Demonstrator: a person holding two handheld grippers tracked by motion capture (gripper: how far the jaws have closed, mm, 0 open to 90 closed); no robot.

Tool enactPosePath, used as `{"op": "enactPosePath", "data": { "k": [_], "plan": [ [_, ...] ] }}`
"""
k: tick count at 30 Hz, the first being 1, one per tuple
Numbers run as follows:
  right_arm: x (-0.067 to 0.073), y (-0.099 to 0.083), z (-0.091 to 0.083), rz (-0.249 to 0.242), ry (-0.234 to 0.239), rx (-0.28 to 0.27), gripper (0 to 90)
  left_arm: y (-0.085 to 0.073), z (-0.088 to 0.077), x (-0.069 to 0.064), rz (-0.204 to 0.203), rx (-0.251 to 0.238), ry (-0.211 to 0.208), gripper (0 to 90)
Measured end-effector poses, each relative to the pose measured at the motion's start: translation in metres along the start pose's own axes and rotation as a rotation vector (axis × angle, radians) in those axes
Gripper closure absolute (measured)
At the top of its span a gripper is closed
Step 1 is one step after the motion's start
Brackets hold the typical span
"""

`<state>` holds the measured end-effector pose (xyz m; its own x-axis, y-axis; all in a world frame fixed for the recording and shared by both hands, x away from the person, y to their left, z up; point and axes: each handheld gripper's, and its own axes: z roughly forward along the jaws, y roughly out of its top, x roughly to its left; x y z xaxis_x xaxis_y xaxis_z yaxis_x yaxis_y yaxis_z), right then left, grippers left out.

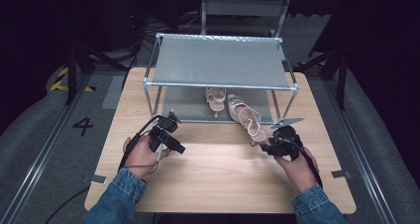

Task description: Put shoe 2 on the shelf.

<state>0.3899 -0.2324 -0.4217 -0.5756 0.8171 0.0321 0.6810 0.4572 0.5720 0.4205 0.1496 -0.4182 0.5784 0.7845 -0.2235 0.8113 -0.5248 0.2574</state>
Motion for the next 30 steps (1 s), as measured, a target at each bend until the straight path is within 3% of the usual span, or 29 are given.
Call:
{"op": "enactPosePath", "data": {
  "k": [5, 9, 14, 20, 26, 30],
  "plan": [
    [0.003, 0.003, 0.024, -0.010, 0.011, -0.004, 59.9, -0.001, 0.001, 0.001, 0.002, 0.008, 0.003, 40.4],
    [0.002, 0.006, 0.041, 0.017, 0.052, 0.004, 67.2, -0.002, 0.001, 0.001, -0.004, 0.003, 0.001, 40.4],
    [0.002, 0.008, 0.048, 0.028, 0.055, 0.007, 75.6, -0.003, 0.000, 0.002, -0.007, 0.006, 0.003, 40.4],
    [0.001, 0.015, 0.044, 0.042, 0.063, -0.049, 80.5, -0.005, 0.001, 0.002, -0.010, 0.006, 0.006, 40.4],
    [0.000, 0.034, 0.046, -0.011, 0.033, -0.039, 80.7, -0.006, 0.000, 0.003, -0.013, 0.009, 0.007, 40.4],
    [-0.001, 0.046, 0.052, -0.013, 0.026, -0.047, 80.7, -0.007, 0.001, 0.004, -0.011, 0.009, 0.006, 40.5]
  ]
}}
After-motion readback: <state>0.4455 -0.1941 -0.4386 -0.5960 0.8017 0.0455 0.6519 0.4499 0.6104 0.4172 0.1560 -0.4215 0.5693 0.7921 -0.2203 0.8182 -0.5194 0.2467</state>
